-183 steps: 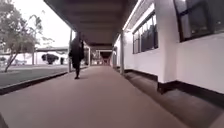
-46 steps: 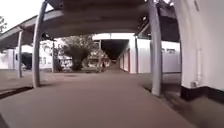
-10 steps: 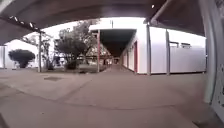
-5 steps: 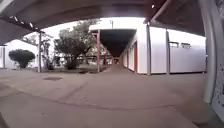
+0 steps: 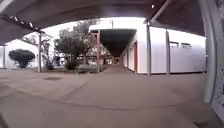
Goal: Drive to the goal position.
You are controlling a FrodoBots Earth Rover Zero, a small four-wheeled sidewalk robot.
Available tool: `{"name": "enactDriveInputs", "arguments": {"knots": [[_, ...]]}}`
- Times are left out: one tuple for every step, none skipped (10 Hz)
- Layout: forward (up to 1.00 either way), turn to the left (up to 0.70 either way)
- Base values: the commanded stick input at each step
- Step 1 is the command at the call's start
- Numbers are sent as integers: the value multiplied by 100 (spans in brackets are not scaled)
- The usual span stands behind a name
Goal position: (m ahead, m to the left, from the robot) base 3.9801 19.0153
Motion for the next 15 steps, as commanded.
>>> {"name": "enactDriveInputs", "arguments": {"knots": [[85,0],[85,0],[85,0],[85,0],[85,0],[84,0],[62,0],[0,0],[0,0],[0,0],[0,0],[0,0],[0,0],[0,0],[0,0]]}}
